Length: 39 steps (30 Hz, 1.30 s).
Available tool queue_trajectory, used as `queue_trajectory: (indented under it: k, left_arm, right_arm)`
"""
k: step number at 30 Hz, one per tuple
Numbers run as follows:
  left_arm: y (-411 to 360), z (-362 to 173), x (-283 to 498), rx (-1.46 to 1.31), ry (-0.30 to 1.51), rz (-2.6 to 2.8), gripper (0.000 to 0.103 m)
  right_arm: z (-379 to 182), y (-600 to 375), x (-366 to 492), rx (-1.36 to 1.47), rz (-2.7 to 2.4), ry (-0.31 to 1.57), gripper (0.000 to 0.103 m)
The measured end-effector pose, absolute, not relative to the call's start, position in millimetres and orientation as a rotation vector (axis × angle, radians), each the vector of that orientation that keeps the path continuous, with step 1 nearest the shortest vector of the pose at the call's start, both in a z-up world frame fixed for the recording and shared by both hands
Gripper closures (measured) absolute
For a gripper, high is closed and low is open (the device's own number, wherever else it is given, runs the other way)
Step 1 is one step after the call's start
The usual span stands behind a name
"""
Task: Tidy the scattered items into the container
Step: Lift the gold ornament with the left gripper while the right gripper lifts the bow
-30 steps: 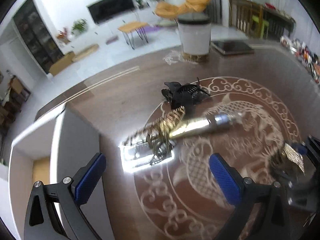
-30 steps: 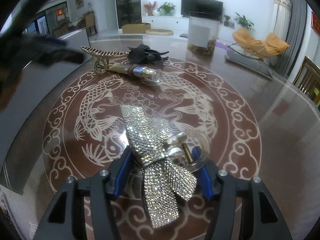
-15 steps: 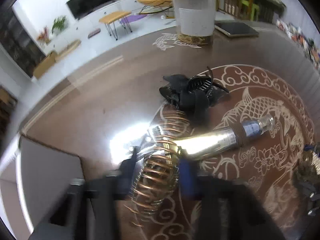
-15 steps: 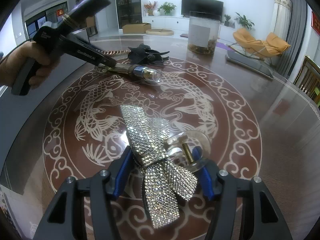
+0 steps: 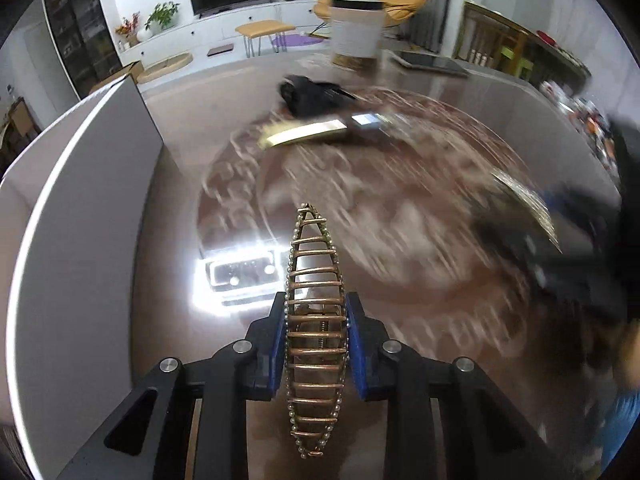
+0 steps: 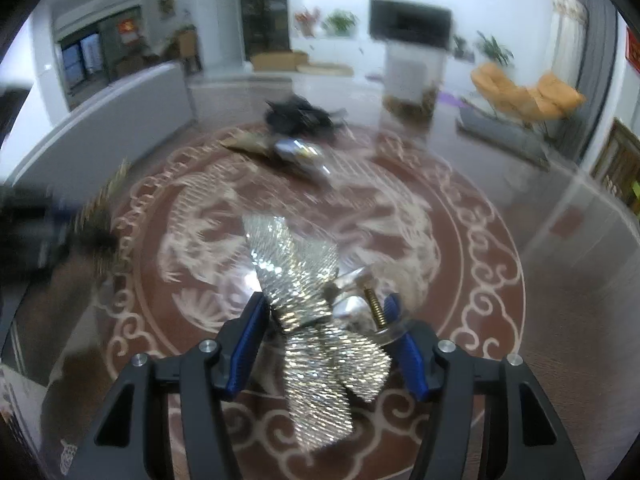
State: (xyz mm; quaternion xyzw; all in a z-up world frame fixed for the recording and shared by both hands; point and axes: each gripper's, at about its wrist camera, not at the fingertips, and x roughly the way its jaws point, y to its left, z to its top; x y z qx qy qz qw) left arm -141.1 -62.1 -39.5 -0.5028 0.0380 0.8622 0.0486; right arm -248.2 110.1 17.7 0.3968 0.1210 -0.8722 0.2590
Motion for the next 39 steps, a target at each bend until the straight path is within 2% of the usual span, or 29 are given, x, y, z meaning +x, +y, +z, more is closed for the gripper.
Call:
queue_trajectory:
  k: [4, 9, 10, 11, 12, 13, 16, 19, 39]
  left_arm:
    - [-54, -42, -102, -1.497, 0.100, 2.666, 0.076]
    - [-57, -52, -92, -1.469, -0.005, 2.698, 0.074]
    - [-56, -54, -93, -1.463, -0.002, 2.716, 0.064]
    - [-56, -56, -94, -1.464, 0.012, 2.731, 0.043]
    - [-56, -59, -96, -1.470, 0.036, 2.752, 0.032]
    - [-55, -61, -97, -1.469, 0.061, 2.780, 0.016]
    - [-56, -71, -97, -1.478, 0.077, 2.779, 0.012]
    - [-66, -76, -92, -1.438, -0.011, 2.803, 0.001]
    - [-66, -77, -93, -1.438, -0.007, 2.795, 0.000]
  right_arm:
    - [14, 114, -214, 1.090, -2.299, 0.320, 0.042]
    - [12, 126, -168, 1.085, -2.349, 0.442, 0.042]
    - [12, 127, -164, 1.090, -2.365, 0.454, 0.032]
    - [12, 128, -163, 1.093, -2.378, 0.458, 0.015]
    - [10, 129, -163, 1.105, -2.385, 0.464, 0.008]
    - [8, 129, -163, 1.121, -2.389, 0.473, 0.003]
    - [6, 132, -167, 1.151, -2.379, 0.447, 0.000]
    - [3, 141, -175, 1.202, -2.337, 0.345, 0.000]
    - [3, 142, -177, 1.207, -2.352, 0.347, 0.000]
